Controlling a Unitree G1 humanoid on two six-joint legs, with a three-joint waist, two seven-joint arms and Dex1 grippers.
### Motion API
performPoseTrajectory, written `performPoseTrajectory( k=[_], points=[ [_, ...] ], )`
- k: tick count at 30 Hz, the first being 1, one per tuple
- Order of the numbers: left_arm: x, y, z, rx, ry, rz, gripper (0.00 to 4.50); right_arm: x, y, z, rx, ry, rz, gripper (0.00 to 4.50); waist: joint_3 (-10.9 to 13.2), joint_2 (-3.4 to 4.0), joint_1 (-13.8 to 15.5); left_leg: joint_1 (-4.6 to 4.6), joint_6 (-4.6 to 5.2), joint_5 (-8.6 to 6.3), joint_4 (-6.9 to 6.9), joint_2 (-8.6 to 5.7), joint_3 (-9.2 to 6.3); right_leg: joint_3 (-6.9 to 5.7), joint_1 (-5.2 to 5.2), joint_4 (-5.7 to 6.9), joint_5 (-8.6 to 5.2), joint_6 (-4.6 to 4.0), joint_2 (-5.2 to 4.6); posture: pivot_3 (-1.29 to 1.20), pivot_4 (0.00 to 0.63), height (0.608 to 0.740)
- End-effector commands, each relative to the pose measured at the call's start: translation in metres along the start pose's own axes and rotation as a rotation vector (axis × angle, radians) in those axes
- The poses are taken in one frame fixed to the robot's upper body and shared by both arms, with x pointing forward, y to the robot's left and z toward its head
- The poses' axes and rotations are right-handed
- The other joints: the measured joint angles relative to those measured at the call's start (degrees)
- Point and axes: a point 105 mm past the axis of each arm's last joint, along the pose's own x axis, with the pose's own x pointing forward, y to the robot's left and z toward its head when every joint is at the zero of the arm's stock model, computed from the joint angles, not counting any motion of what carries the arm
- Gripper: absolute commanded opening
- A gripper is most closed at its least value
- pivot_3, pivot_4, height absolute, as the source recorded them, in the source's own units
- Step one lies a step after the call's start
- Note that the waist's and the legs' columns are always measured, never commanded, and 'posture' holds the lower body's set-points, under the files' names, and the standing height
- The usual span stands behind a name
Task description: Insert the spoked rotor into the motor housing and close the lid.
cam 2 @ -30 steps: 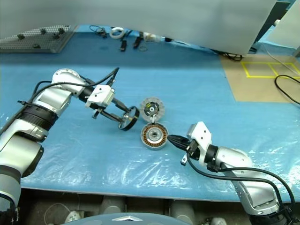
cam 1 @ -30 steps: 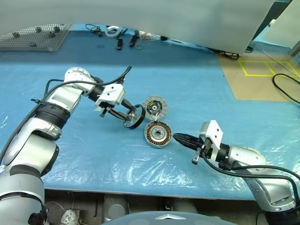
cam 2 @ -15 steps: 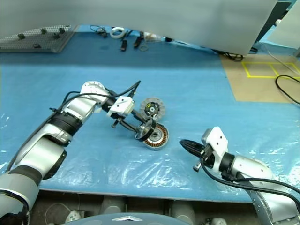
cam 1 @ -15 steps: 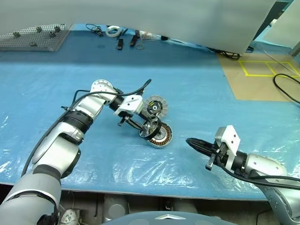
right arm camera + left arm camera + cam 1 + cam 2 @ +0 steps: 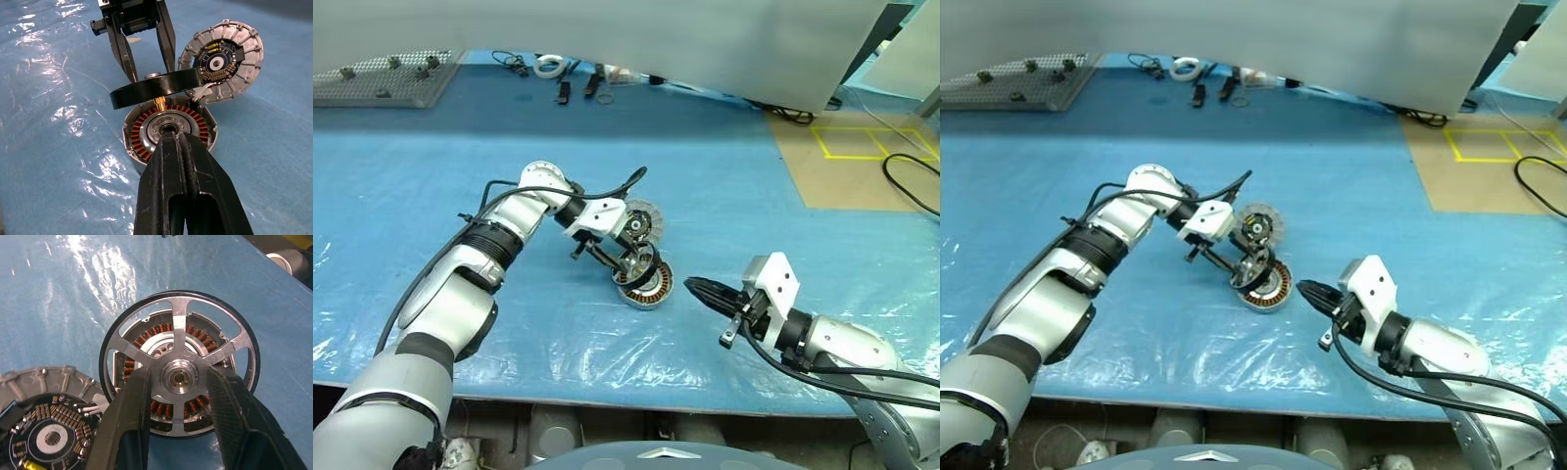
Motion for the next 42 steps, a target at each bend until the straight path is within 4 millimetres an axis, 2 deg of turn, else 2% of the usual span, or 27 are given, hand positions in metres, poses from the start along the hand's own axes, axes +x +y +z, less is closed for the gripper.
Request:
performPoseTrajectory(
  k=[1,11,22,27,31,42],
  points=[
    [0.001,0.006,0.013,0.067,0.007,-0.018,1.36,0.002,0.004,0.005,-0.019,-0.020,0.006,0.00,0.0,0.00,0.0,0.00,0.00,0.00,-0.01,0.00,0.00,0.00,0.00,-0.01,0.00,0.00,0.00,0.00,0.150,0.740],
    [0.013,0.001,0.013,0.085,-0.003,-0.048,1.36,0.004,0.008,0.016,-0.027,-0.021,0.011,0.00,0.0,0.00,-0.1,0.01,0.00,0.00,0.02,-0.01,0.00,0.03,0.00,0.01,0.01,0.02,0.00,0.00,0.150,0.740],
    [0.005,0.005,0.013,0.093,0.025,-0.035,1.36,0.008,0.011,-0.008,-0.005,0.009,0.002,0.00,0.0,0.00,0.0,0.00,0.00,0.00,0.02,-0.01,0.00,0.01,0.00,0.01,0.01,0.02,-0.01,0.00,0.150,0.740],
    [0.011,0.004,0.012,0.090,0.013,-0.045,1.36,0.012,-0.003,0.008,-0.027,-0.013,0.000,0.00,0.0,0.00,-0.2,0.02,0.00,0.00,0.10,-0.01,0.00,0.06,0.00,0.03,0.01,0.02,0.00,0.00,0.150,0.740],
    [0.011,0.005,0.012,0.089,0.012,-0.037,1.36,0.011,-0.007,0.017,-0.028,-0.015,0.002,0.00,0.0,0.00,-0.1,0.01,0.01,0.00,0.11,-0.02,0.00,0.07,0.01,0.03,0.02,0.02,0.00,0.00,0.150,0.740],
    [0.004,0.011,0.013,0.106,0.036,-0.008,1.36,0.013,0.001,0.013,-0.015,-0.005,0.009,0.00,0.0,0.00,0.0,-0.01,0.00,0.00,0.07,-0.01,0.00,0.04,0.01,0.03,0.02,0.03,0.00,0.00,0.150,0.740]
  ],
)
